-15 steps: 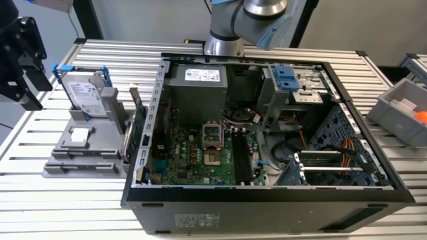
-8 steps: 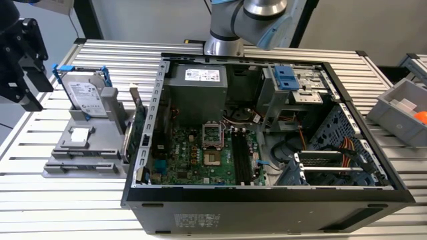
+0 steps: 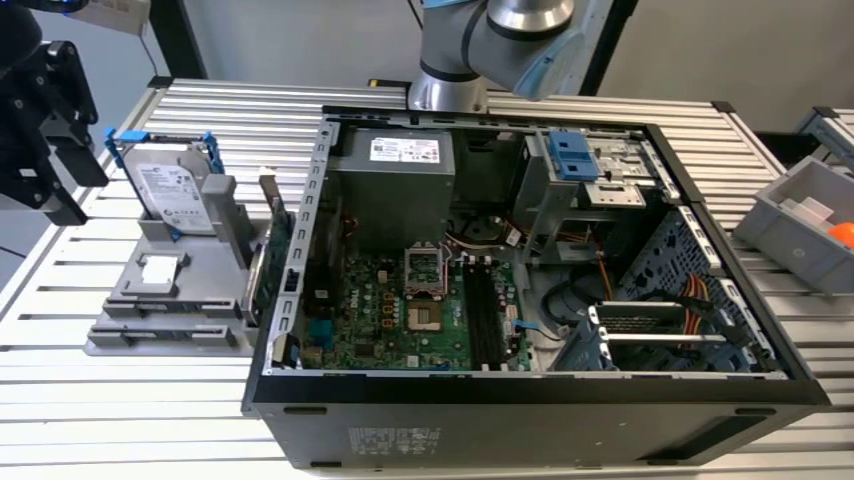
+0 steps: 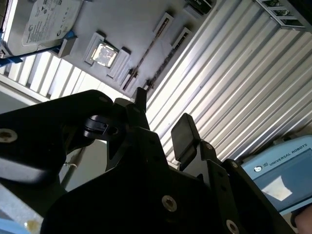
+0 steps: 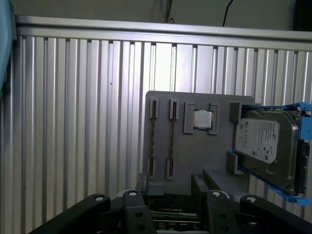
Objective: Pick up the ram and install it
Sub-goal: 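Pick up the ram and move it above insertion slot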
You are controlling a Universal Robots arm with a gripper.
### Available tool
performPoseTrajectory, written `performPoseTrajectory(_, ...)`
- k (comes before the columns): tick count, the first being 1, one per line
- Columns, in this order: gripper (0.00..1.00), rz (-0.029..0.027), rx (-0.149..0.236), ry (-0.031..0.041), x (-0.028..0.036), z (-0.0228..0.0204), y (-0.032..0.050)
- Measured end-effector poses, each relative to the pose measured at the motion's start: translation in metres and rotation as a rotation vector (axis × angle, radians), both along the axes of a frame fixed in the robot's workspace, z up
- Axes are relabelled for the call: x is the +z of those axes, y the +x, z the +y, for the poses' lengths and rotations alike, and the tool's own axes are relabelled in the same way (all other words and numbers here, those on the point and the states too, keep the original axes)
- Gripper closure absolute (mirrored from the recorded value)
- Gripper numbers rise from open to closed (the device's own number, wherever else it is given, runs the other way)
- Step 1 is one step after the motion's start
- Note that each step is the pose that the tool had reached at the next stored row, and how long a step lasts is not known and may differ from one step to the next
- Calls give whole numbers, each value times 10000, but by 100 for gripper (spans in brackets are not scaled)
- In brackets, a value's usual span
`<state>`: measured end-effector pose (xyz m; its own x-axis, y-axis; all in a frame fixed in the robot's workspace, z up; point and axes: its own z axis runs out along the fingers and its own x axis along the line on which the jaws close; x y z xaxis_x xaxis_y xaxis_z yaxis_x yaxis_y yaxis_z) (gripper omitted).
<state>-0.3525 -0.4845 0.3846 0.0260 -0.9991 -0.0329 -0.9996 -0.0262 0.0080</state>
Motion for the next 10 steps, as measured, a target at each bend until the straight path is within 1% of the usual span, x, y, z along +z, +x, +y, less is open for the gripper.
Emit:
performPoseTrajectory(5,0,-2,0,0,-4,0,0)
performPoseTrajectory(10,0,-1,1,0,-28,0,0)
